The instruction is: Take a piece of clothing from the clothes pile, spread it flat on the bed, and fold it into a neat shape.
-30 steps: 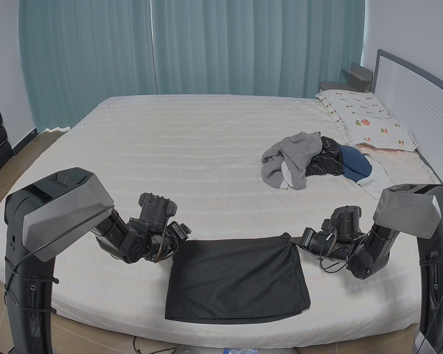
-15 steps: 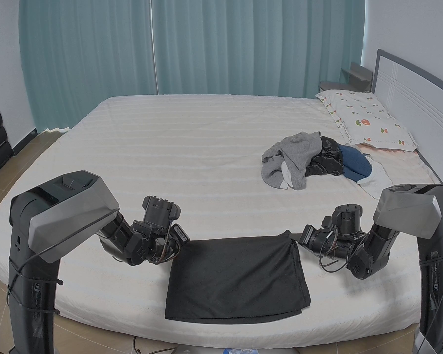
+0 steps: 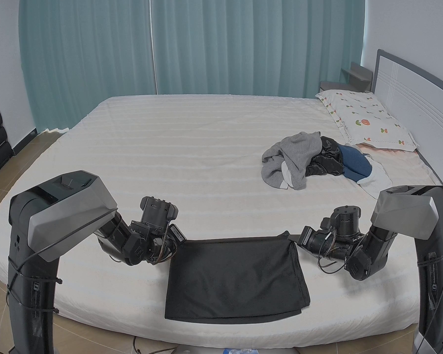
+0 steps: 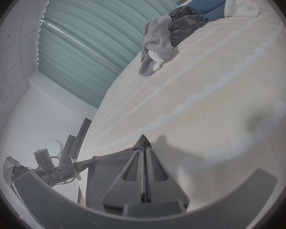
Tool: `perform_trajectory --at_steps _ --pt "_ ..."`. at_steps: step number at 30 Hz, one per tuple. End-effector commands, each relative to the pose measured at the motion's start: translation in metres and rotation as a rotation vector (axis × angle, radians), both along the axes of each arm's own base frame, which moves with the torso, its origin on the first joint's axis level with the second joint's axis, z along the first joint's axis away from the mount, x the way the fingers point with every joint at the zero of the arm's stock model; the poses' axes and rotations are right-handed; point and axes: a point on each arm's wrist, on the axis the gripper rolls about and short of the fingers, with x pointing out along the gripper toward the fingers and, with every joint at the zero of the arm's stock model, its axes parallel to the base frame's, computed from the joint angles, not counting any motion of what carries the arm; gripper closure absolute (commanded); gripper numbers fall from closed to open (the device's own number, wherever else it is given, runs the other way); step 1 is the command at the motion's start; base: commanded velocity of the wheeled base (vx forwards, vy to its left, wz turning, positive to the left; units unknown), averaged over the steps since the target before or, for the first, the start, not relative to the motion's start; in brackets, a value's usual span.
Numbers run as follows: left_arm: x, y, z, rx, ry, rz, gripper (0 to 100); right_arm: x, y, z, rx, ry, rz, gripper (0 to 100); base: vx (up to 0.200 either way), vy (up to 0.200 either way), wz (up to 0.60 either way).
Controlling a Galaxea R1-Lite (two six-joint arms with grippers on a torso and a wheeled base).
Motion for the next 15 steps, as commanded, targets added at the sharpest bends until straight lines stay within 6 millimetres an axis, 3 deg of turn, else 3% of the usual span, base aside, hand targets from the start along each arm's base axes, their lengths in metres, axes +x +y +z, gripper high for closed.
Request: perform_trajectory --at_steps 1,3,4,5,12,15 --pt "0.0 0.0 -0.001 -0.001 0.002 0.001 100 0.0 0.001 -0.002 -0.001 0.004 0.003 100 0.0 0.0 0.0" --pt "0.0 0.0 -0.001 -0.002 0.004 0.002 100 0.001 0.002 -0.002 0.003 -0.001 0.006 100 0.0 0.0 0.0" --pt "0.0 0.0 -0.001 -0.002 0.004 0.002 100 0.001 0.002 -0.002 0.003 -0.001 0.006 0 0.0 0.0 0.0" --pt "0.0 0.0 0.0 -0.004 0.005 0.0 0 0.001 0.002 -0.001 0.003 -0.001 0.008 0 0.0 0.0 0.0" --pt "-0.001 0.001 0.0 -0.006 0.007 0.002 0 -0.016 -0.004 0.014 0.004 0.006 0.005 0 0.0 0.0 0.0" --pt "0.0 0.004 0.001 -0.027 0.012 0.026 0 -0.042 -0.011 0.02 -0.013 0.058 0.02 0 0.0 0.0 0.0"
